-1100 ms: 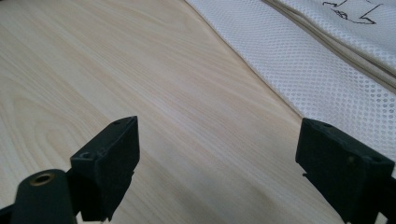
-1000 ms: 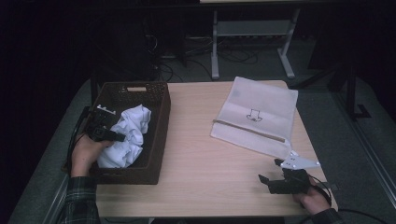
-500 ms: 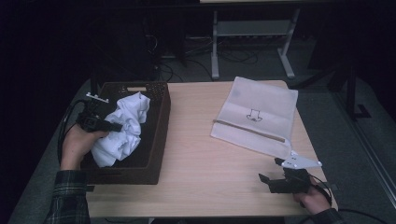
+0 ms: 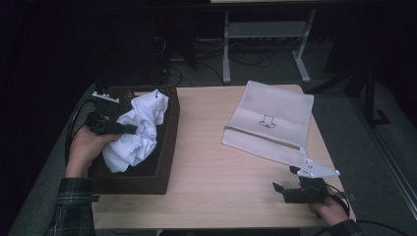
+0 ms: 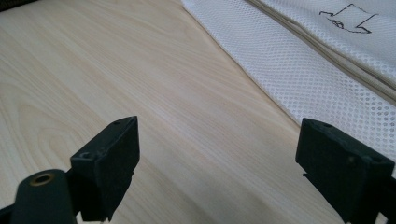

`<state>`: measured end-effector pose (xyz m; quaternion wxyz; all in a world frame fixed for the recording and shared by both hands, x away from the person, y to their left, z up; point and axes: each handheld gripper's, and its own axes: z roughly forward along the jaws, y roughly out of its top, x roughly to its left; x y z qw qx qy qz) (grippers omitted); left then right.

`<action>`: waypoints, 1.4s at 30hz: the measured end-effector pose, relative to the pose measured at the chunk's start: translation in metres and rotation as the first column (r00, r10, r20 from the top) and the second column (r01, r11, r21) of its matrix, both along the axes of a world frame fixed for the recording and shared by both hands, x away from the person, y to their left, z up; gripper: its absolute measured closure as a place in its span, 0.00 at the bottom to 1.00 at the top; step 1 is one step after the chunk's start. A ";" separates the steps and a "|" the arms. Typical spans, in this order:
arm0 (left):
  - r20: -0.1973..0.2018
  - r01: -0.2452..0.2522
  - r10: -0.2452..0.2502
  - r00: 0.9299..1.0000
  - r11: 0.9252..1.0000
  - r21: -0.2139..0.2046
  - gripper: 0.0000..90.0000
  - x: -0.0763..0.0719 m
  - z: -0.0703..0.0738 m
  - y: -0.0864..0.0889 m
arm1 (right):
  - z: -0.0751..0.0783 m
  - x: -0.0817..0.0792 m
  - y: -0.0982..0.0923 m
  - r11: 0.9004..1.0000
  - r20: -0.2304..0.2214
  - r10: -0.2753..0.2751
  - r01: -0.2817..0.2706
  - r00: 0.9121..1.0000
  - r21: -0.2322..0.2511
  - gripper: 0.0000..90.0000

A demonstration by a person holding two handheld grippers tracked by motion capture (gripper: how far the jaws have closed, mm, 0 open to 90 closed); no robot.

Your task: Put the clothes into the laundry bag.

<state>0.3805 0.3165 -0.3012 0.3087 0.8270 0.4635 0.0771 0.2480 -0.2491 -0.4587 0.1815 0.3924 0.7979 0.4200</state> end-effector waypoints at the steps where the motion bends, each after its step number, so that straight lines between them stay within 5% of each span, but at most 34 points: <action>1: 0.002 0.007 -0.007 1.000 1.000 -0.002 0.78 0.000 0.001 -0.002 | 0.000 0.000 0.000 1.000 0.000 0.000 0.000 1.000 -0.001 0.14; 22: 0.049 0.130 -0.127 0.991 0.989 -0.065 0.78 -0.009 0.019 -0.051 | 0.001 0.003 0.000 1.000 0.005 0.004 -0.004 1.000 -0.011 0.14; 35: 0.041 0.167 -0.165 0.985 0.984 -0.066 0.78 -0.017 0.005 -0.100 | 0.004 0.010 0.005 0.999 0.028 0.051 -0.051 0.998 -0.013 0.14; 42: 0.058 0.166 -0.164 0.985 0.986 -0.021 0.79 -0.022 -0.002 -0.124 | 0.005 0.011 0.007 0.998 0.026 0.060 -0.059 0.998 -0.011 0.14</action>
